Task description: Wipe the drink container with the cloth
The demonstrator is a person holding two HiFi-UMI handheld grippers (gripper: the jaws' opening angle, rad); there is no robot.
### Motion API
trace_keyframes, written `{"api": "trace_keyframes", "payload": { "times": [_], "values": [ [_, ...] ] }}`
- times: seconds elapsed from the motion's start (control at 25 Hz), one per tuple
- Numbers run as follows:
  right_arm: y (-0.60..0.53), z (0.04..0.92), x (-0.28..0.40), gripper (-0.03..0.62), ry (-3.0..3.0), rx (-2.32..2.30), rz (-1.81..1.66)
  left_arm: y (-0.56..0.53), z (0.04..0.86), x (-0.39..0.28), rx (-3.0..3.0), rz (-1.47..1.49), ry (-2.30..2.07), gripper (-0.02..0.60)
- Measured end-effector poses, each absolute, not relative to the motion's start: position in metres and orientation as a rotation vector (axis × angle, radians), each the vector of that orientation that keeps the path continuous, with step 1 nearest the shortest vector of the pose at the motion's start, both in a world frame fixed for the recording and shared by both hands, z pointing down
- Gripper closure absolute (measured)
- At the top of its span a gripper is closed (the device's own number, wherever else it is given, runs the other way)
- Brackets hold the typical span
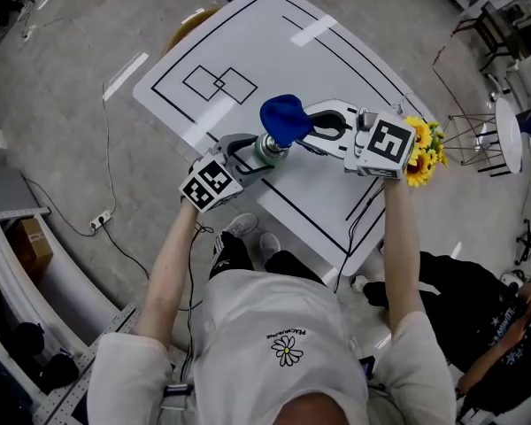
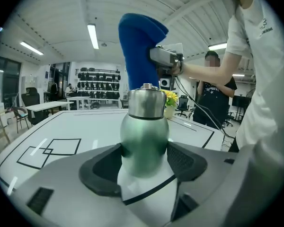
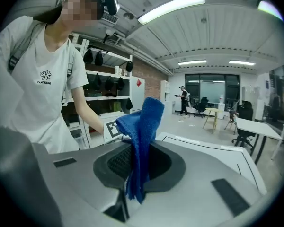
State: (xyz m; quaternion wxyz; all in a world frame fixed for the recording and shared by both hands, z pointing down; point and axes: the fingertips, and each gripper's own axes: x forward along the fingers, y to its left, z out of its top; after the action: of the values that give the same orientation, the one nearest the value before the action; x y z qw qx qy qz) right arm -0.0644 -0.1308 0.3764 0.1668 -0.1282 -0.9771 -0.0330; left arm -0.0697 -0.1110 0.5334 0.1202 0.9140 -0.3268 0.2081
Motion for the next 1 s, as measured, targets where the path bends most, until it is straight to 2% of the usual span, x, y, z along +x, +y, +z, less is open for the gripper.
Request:
{"api": "trace_keyframes", "payload": {
  "times": [0.2, 0.44, 0.72, 1.0],
  "values": [
    [-0.136, 0.386, -0.088, 0.553, -2.621, -0.669, -0.248, -0.115, 0.530, -0.066, 2.689, 0.586, -0.963, 0.282],
    [-0.125, 0.407, -0.126, 0.553, -2.383, -0.983, -0.181, -0.110, 0.531, -0.068, 2.694, 0.620, -0.914, 0.282],
    [-0.088, 0.432, -0.125, 0.553, -2.008, -1.351, -0.075, -0.112, 0.528, -0.068, 2.690, 0.617, -0.933, 0.282],
    [-0.075, 0.443, -0.116, 0.553, -1.820, -1.470, 0.029, -0.110, 0.527, -0.070, 2.680, 0.628, -0.963, 0.282]
  ]
}}
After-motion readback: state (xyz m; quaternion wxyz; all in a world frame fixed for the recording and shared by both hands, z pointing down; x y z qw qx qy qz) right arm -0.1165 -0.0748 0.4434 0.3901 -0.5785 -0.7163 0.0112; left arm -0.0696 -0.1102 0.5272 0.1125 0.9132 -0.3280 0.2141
